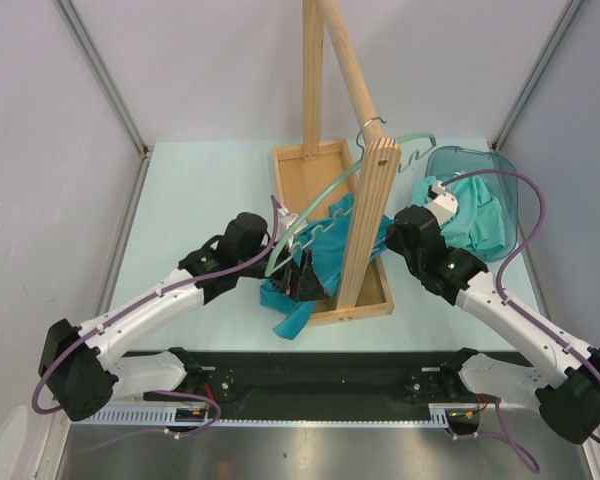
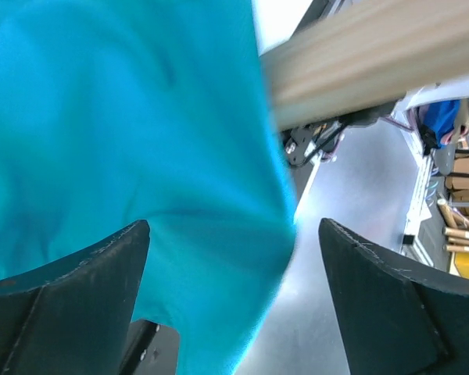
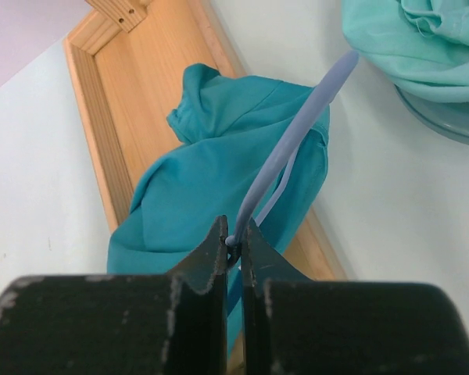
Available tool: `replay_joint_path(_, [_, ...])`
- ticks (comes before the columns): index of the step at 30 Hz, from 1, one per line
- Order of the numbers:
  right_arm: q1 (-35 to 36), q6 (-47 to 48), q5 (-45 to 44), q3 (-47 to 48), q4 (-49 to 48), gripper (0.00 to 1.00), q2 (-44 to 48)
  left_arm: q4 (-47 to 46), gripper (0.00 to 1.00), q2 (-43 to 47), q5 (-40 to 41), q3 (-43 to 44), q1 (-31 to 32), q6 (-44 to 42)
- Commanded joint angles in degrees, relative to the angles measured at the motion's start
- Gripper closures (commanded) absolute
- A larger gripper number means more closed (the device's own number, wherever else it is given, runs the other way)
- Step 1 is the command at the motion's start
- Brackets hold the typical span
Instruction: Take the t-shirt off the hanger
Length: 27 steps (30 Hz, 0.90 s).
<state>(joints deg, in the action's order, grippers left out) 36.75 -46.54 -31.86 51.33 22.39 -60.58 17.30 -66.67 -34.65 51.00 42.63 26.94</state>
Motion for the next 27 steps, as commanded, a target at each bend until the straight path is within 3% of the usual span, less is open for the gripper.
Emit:
replay_joint_path(1, [-0.9, -2.0, -0.2, 4.9, -0.4, 1.0, -0.4, -0.5, 0.08, 2.9, 0.9, -5.4, 0.2, -0.3])
replay_joint_path(4, [-1.1, -2.2, 0.2, 6.7, -0.2, 1.0, -0.9, -2.0, 0.16, 3.7, 1.6, -7.6, 0.2, 1.3])
replay_joint_path(5, [-1.2, -2.2, 0.3, 6.9, -0.2, 1.0, -1.1, -2.1, 0.29, 3.7, 2.2, -7.6, 0.2, 1.4])
replay_joint_path(7, [-1.3, -2.4, 0.7, 7.5, 0.1, 1.0, -1.4, -1.2, 0.44, 4.3, 3.5, -7.3, 0.1, 1.4])
replay_joint_path(8, [-1.5, -2.5, 0.7, 7.5, 0.0, 1.0, -1.4, -1.0, 0.59, 5.2, 4.3, -7.1, -0.3, 1.4])
replay_joint_path(10, [-1.9, -2.6, 0.8, 7.2, 0.2, 1.0, -1.1, -0.4, 0.76, 6.5, 5.3, -7.1, -0.8, 1.4])
replay_joint_path(11, [-2.6, -3.1, 0.8, 7.0, 0.1, 1.0, -1.0, -0.1, 0.89, 7.8, 6.2, -7.1, -1.5, 1.4])
replay_joint_path(13, [-3.3, -3.7, 1.4, 6.2, -0.5, 1.0, -0.3, 1.3, 1.0, 9.2, 7.5, -7.1, -2.2, 1.4])
replay_joint_path(21, [-11.7, -6.7, 5.5, 3.6, -3.2, 1.0, 1.2, 8.1, 1.0, 21.1, 21.1, -9.6, -4.7, 4.7])
replay_joint_path(27, [-21.6, -6.6, 13.6, -0.5, -6.9, 1.0, 4.3, 12.8, 1.0, 31.1, 31.5, -13.0, -6.5, 9.6])
